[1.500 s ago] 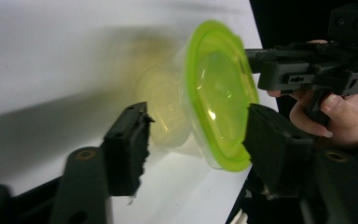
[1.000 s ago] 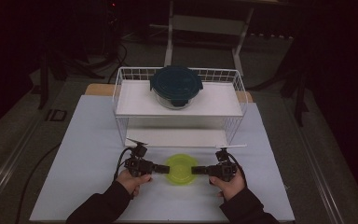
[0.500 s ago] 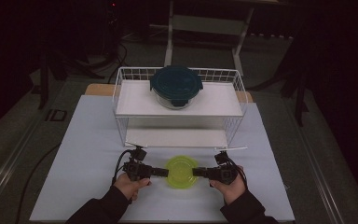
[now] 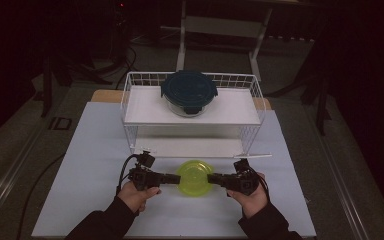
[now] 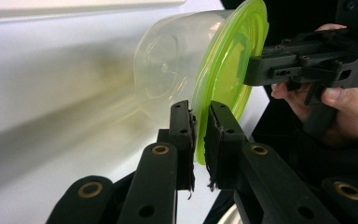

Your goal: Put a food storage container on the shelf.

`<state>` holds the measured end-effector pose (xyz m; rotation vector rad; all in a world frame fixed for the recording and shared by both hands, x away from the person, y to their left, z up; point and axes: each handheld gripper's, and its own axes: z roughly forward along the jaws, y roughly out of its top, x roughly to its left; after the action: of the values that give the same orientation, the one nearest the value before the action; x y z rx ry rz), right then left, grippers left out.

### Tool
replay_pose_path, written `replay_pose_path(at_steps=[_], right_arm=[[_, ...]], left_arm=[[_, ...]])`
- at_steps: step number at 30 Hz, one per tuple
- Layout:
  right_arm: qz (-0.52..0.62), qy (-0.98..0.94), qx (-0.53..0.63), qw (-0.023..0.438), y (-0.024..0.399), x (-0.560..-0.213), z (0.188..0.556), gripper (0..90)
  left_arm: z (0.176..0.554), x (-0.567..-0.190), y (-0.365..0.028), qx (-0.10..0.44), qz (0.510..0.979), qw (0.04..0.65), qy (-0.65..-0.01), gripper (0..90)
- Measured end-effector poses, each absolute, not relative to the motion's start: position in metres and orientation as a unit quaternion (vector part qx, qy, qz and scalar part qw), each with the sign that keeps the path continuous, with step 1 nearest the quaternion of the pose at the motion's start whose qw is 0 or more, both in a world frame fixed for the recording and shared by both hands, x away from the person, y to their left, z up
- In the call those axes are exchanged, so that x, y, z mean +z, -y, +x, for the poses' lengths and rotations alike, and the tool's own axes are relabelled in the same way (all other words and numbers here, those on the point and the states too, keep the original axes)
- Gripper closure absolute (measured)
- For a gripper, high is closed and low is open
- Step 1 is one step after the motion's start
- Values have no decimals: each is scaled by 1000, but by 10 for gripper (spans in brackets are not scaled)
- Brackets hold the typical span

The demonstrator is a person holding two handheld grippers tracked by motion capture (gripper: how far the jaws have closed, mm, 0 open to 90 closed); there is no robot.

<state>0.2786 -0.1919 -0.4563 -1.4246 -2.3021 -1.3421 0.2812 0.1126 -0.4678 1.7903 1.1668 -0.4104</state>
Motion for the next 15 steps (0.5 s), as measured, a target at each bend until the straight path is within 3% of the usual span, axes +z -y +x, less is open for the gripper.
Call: replay_pose_path(at_steps=[15], right_arm=[[-436,762,-477,29,189,-407,271,808]], left_arm=[[272,-420,-120,-136,730,494,-453,811]])
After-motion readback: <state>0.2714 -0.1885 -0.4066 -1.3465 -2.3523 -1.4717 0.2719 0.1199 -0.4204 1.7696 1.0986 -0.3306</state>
